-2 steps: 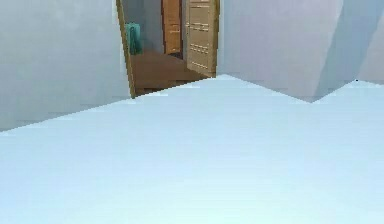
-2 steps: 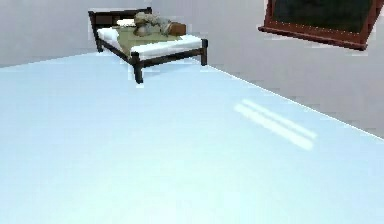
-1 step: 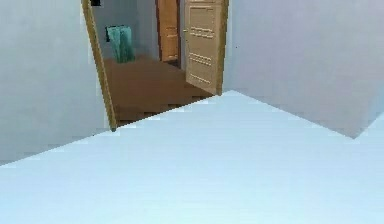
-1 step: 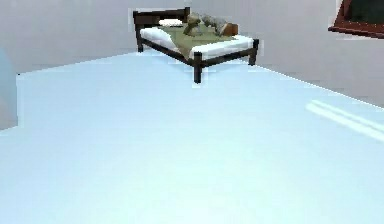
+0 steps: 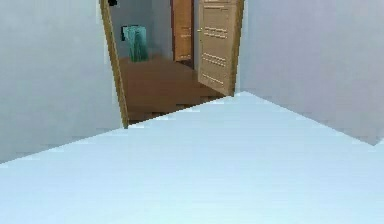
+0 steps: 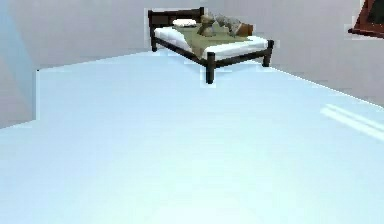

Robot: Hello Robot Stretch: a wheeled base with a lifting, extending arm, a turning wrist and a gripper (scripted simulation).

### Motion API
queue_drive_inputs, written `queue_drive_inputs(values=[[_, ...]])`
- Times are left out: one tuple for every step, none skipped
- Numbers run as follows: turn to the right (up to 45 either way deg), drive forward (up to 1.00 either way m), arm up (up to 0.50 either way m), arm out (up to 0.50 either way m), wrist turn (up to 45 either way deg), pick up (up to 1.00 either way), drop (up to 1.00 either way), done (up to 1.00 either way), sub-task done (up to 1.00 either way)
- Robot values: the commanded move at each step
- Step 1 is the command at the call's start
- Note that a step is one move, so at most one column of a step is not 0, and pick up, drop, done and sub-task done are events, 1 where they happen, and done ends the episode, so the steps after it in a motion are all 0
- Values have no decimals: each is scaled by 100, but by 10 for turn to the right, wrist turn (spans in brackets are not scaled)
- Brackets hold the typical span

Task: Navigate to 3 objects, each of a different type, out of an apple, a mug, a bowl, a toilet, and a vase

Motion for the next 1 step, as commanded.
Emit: queue_drive_inputs(values=[[0, 100, 0, 0, 0, 0, 0, 0, 0]])
